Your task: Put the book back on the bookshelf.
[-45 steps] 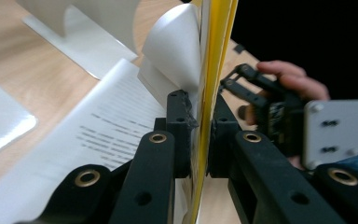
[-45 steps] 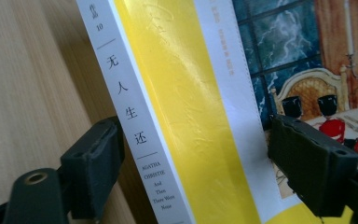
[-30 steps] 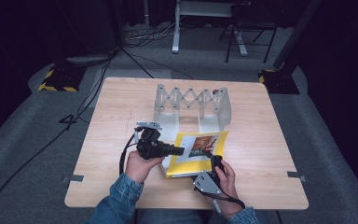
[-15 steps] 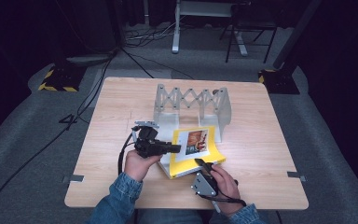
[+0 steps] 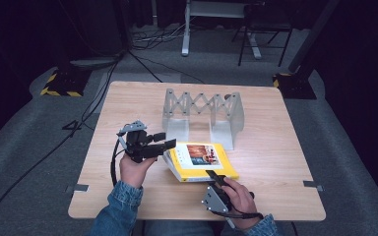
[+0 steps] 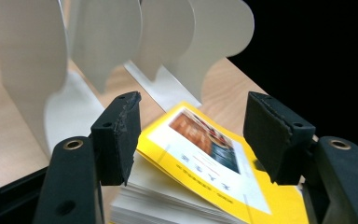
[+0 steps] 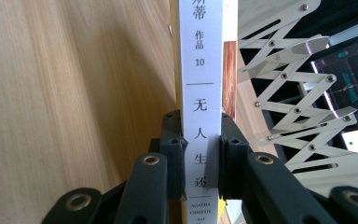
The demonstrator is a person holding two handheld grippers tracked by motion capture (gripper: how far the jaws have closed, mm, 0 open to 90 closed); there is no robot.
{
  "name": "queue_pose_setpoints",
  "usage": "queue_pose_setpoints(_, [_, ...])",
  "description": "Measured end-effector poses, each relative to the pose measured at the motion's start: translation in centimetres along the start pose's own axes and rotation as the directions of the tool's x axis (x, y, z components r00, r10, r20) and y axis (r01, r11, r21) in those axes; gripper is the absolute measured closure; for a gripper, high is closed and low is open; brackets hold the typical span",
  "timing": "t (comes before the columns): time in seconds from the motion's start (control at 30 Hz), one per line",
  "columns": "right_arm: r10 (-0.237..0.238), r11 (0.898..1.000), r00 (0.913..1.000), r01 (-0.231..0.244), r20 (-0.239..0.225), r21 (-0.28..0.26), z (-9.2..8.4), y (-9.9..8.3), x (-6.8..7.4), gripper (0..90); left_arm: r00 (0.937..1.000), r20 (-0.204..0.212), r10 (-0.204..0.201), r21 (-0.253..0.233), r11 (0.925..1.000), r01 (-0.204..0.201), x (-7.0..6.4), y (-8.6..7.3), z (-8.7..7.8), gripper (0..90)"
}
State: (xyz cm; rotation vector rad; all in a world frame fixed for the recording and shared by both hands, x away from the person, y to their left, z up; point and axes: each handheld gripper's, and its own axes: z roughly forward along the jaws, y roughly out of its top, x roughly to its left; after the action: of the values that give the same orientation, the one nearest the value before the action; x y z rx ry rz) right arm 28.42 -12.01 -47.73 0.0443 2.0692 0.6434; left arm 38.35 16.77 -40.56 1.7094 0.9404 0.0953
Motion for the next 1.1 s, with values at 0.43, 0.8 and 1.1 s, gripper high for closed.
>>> queue_pose_setpoints(0.43, [0.158,0.987,0.9874,-0.157,0.015,-0.041,-2.3,0.7,-3.9,76.8,0.9834,-0.081,0.163,-0.012,0.9863,-0.164,-0.6,-0.8,-1.9,37.2])
queue_pose_setpoints(0.8, [0.315,0.946,0.9492,-0.314,0.0,-0.086,-3.7,0.7,-7.8,76.9,0.9785,-0.101,0.18,0.007,0.9837,-0.18,-0.5,-1.8,-3.4,37.4])
queue_pose_setpoints(1.1, [0.378,0.921,0.9259,-0.374,0.014,-0.109,-4.0,0.9,-10.1,76.9,0.9666,-0.171,0.191,0.063,0.9811,-0.183,-0.1,-3.4,-4.0,38.0])
